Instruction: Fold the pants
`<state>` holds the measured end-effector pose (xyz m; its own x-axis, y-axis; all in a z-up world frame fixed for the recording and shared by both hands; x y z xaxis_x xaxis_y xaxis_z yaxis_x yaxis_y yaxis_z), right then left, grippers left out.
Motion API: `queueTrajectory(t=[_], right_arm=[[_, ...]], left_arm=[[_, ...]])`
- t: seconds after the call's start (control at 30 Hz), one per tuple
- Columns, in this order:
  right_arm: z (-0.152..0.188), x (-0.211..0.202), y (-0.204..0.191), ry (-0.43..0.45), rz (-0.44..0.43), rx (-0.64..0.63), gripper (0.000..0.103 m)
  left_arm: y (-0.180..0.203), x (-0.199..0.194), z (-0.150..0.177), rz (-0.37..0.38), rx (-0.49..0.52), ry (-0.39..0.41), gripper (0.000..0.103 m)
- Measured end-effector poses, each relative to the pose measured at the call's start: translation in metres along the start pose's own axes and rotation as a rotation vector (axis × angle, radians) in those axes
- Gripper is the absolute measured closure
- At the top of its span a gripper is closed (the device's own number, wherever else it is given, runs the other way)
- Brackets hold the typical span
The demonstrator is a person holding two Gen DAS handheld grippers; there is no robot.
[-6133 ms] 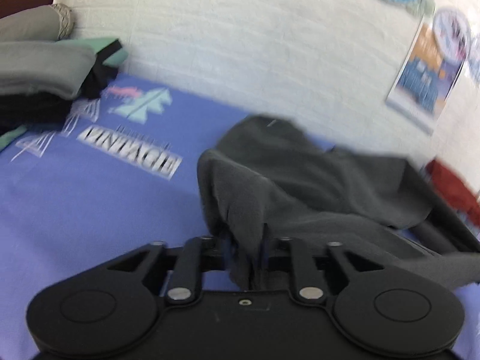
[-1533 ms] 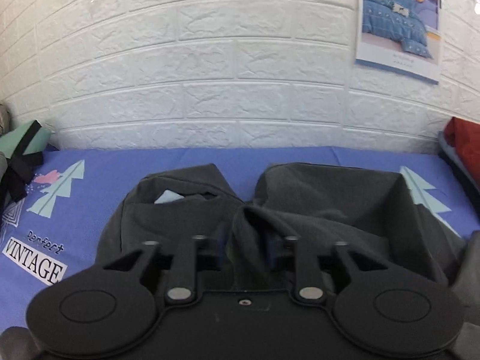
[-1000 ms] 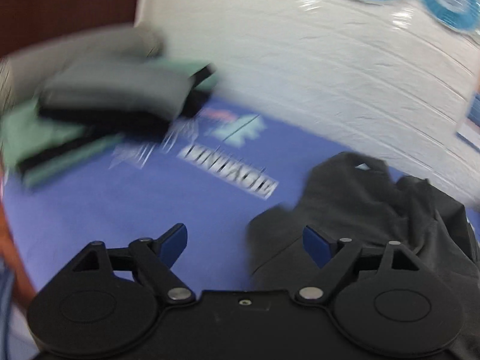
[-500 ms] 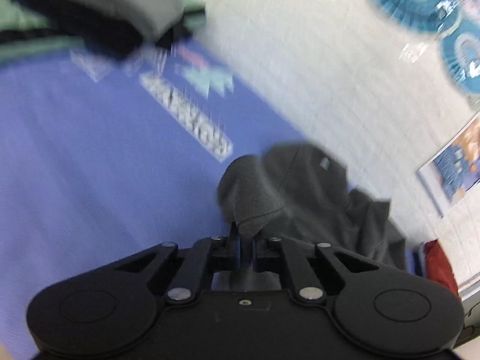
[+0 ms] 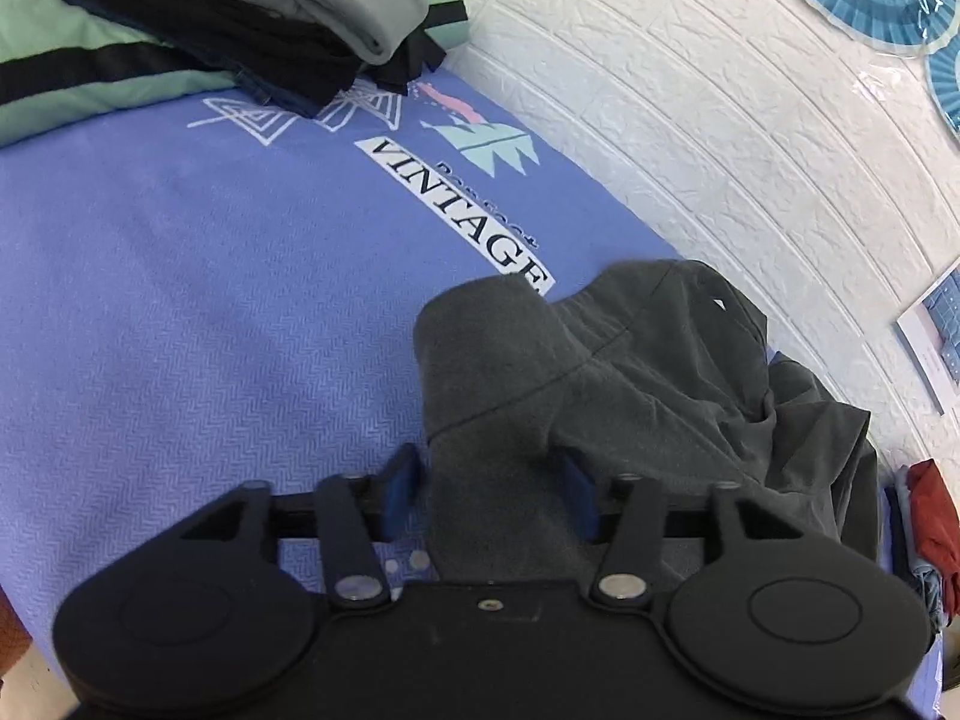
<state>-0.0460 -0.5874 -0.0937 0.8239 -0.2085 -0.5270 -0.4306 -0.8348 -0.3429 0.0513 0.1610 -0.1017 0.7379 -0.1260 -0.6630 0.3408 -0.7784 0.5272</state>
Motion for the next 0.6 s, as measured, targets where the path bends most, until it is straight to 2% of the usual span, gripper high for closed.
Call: queueTrajectory(t=[0.03,0.1,0.27,0.37,0.5,0.53,0.6], right_arm=[[0.001,-0.014,0.002,0.025,-0.001,-0.018,0.028],[0.008,-0.037,0.006,0.041,0.013,-0.063,0.017],[0.038,-0.076,0.024,-0.005,-0.020,-0.108,0.000],[0.051,-0.078,0.033,-0.024,-0.028,-0.083,0.002],[0.053,-0.067,0.022,-0.001,-0.063,-0.075,0.002],[0.052,-0.063,0.018,-0.005,-0.077,-0.085,0.008],[0.050,-0.056,0.008,-0.032,-0.083,-0.109,0.075]], left_arm=[[0.001,0.001,0.000,0.004,0.000,-0.001,0.000],[0.005,0.006,0.003,0.014,0.004,-0.016,0.000],[0.012,0.013,0.008,0.004,0.047,-0.016,0.000],[0.013,0.012,0.010,0.007,0.040,-0.013,0.000],[0.014,0.010,0.008,0.015,0.026,-0.012,0.000],[0.014,0.010,0.008,0.011,0.034,-0.011,0.000],[0.016,0.009,0.004,0.028,0.037,-0.028,0.000]])
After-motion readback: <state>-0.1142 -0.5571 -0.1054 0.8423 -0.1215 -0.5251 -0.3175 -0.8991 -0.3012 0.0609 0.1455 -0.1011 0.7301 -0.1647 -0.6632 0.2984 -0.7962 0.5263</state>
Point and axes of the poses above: each gripper's, at about its wrist camera, not at the fingertips, and x roughly the way its jaws point, y to its right, z to its underside, the point moved 9 cm from there along x, roughly the way its jaws point, and after that the axes turned 6 degrees about -x, right-handed, at the moved point
